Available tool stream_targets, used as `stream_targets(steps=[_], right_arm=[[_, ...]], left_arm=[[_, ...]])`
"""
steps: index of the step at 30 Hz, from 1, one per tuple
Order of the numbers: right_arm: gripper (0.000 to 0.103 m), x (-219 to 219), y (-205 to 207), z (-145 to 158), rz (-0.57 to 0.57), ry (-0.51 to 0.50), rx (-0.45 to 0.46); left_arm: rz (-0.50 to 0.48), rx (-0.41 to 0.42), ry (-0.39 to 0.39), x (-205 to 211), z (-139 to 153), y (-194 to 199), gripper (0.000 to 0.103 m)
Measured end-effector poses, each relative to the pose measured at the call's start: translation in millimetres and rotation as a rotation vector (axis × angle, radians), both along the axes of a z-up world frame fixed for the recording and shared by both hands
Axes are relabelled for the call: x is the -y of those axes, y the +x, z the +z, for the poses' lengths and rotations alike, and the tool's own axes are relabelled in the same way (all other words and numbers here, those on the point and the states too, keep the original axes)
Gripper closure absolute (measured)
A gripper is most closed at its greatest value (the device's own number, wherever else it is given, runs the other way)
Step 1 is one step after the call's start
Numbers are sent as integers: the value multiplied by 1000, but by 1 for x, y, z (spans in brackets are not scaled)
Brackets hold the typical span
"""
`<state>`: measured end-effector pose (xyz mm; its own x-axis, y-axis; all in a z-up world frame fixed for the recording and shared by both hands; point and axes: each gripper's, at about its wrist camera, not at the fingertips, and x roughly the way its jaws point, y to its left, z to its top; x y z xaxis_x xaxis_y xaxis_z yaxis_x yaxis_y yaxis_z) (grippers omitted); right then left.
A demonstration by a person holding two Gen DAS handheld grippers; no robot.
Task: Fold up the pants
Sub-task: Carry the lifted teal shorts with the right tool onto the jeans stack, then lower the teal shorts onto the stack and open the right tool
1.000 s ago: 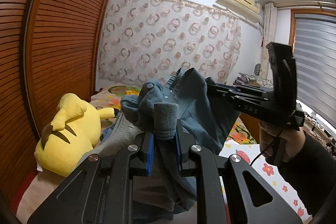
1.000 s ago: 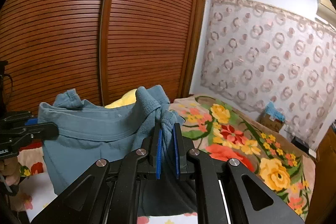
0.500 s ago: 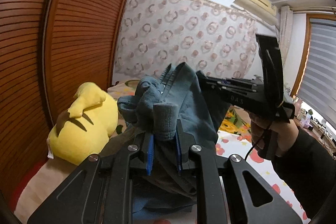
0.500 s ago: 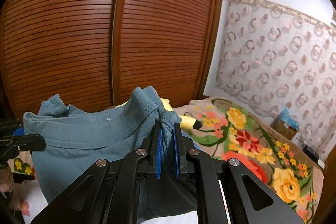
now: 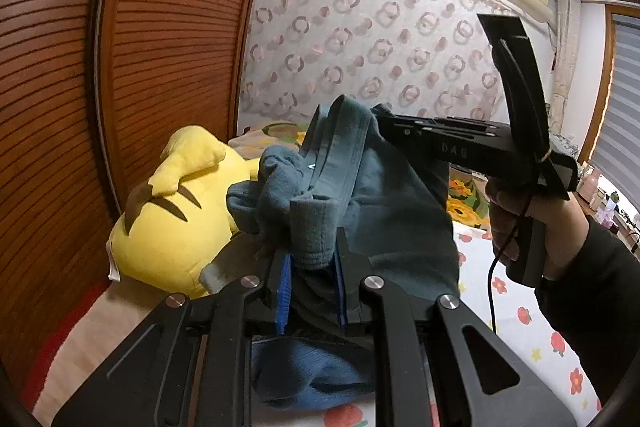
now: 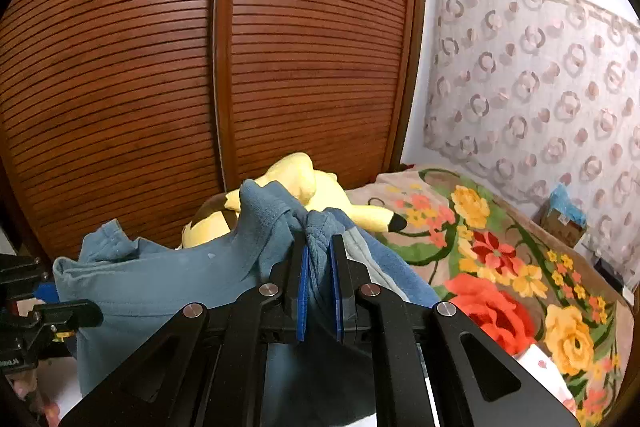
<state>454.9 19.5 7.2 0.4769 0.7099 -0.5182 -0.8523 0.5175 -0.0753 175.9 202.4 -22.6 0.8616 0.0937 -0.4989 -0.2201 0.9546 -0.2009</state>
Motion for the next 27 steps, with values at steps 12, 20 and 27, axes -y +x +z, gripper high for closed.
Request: stream_targets(steps=[12, 20, 27], right_arm=[[84, -5, 0, 9, -33, -26, -47], [62, 15, -3, 12, -10, -18, -88], [62, 13, 17, -1, -47, -70, -114]], left_arm=[[5, -13, -14, 1, -6, -2, 85], [6, -17, -16, 0, -7, -1, 84], [6, -29, -10, -1, -12, -2, 83]])
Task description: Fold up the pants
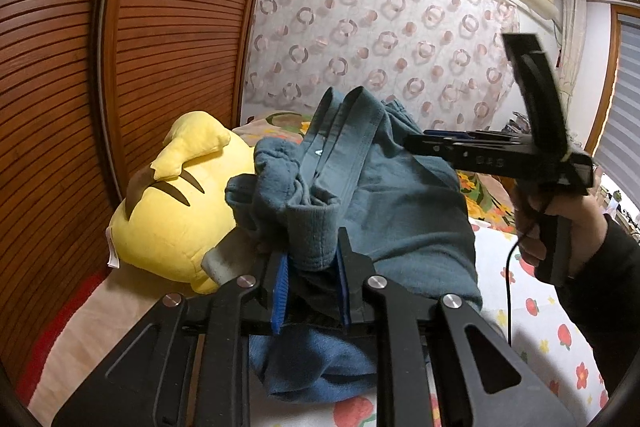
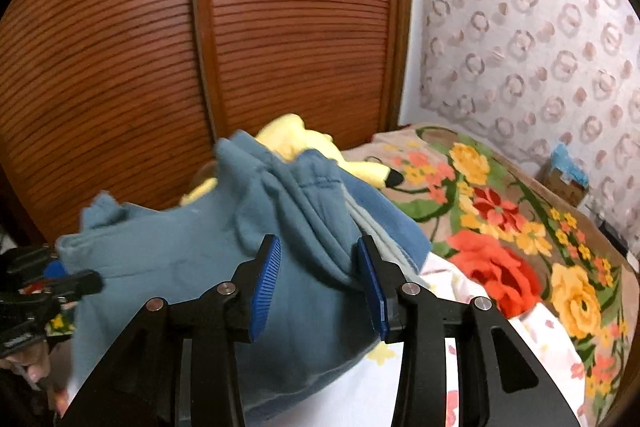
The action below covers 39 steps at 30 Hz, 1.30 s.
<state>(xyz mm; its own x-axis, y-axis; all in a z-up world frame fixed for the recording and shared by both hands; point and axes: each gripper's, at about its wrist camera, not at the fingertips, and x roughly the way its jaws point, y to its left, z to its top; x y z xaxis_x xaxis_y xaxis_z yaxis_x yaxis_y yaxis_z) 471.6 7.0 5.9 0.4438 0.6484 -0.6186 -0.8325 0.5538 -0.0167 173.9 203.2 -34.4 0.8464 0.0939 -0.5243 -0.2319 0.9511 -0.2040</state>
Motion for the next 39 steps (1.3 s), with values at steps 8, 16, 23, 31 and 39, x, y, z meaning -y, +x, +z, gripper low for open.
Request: stream_targets(steps=[8, 16, 23, 31, 39], right_arm=[[62, -10, 17, 0, -121, 39, -15], [61, -4, -19, 17, -96, 94, -18], [46, 19, -52, 8, -90, 79, -22], [34, 28, -76, 11, -115, 83, -47], [14, 33, -96, 13, -136, 82, -24]], left_arm=[[1, -16, -4, -4, -3, -2, 83], [-2, -36, 10, -1, -1, -4, 83], [-3, -50, 45, 2, 5, -15, 69], [-21, -43, 51, 1, 12, -33, 22], [-28, -54, 74, 8, 15, -50, 19]])
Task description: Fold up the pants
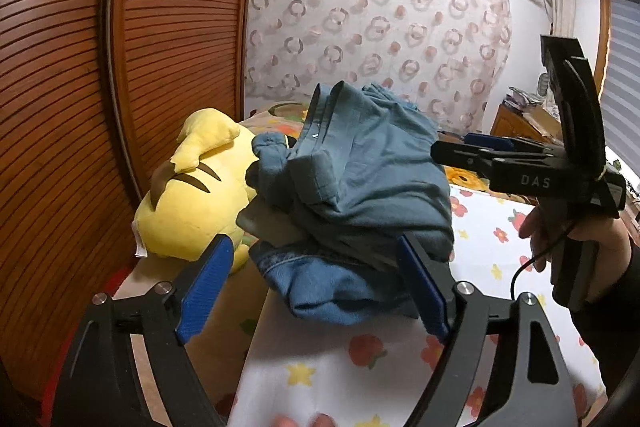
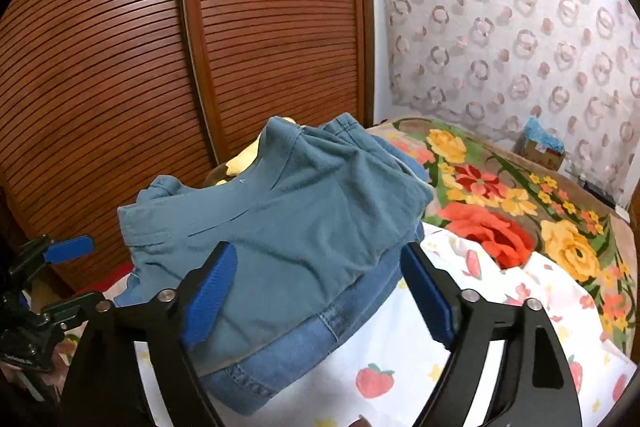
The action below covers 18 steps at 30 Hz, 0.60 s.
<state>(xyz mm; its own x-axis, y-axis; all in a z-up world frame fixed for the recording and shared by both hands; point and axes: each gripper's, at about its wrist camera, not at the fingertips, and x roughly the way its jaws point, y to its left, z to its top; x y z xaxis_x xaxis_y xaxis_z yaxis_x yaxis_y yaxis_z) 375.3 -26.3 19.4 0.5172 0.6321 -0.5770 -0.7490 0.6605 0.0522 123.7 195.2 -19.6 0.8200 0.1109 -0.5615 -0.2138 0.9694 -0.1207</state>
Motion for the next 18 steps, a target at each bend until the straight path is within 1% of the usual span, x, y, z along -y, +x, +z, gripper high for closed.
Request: stream_targets(steps=[3, 9, 18], right_arm=[[12, 7, -11, -2, 2, 16, -4], [11, 22, -37, 3, -23, 27, 17], [11, 62, -93, 6, -89, 47, 40]], left_arm=[[5, 3, 18, 4, 1, -7, 19], [-9, 14, 24, 12, 5, -19, 19], [-40, -23, 72, 39, 1, -29, 19]])
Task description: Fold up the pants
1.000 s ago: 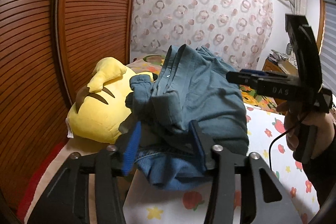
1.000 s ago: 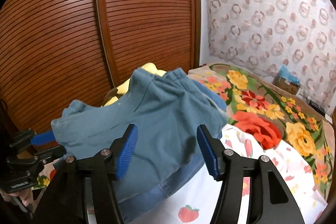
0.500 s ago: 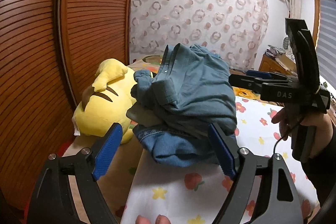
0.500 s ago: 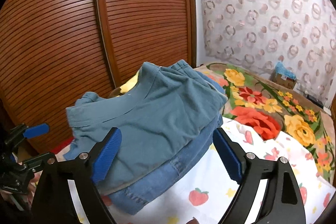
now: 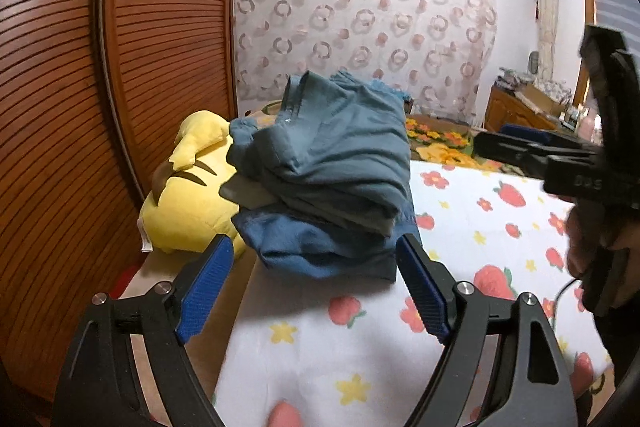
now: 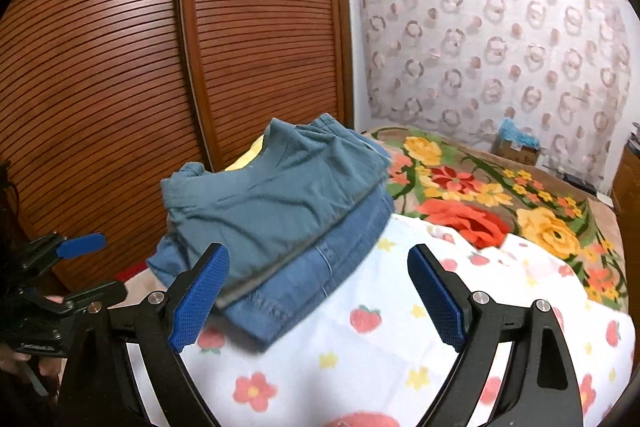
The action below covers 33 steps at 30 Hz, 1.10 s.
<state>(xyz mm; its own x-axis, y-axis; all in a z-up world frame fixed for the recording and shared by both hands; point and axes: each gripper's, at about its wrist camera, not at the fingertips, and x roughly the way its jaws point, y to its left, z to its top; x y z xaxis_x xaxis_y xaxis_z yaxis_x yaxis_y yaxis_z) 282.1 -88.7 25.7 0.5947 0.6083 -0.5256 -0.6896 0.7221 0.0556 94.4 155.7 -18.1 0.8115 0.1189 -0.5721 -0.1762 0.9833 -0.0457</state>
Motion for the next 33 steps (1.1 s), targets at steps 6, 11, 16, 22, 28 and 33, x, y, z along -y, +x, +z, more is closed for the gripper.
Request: stream_targets(steps=[6, 11, 16, 22, 28, 33], right_arm=[[11, 25, -43, 5, -37, 2, 15], [11, 48, -74, 8, -90, 20, 13], [11, 64, -101, 10, -145, 28, 20], [11, 81, -138, 13, -213, 30, 29], [11, 96, -172, 19, -288, 28, 30], [11, 105, -190, 31, -344, 26, 37]], left_arm=[[-42, 21, -33, 15, 2, -12, 19], [-71, 42, -32, 34, 8, -23, 19], [-111, 52, -27, 54, 13, -31, 19], [-154, 48, -26, 80, 16, -38, 19], [-205, 39, -27, 106, 16, -44, 19], [-233, 41, -20, 124, 20, -48, 19]])
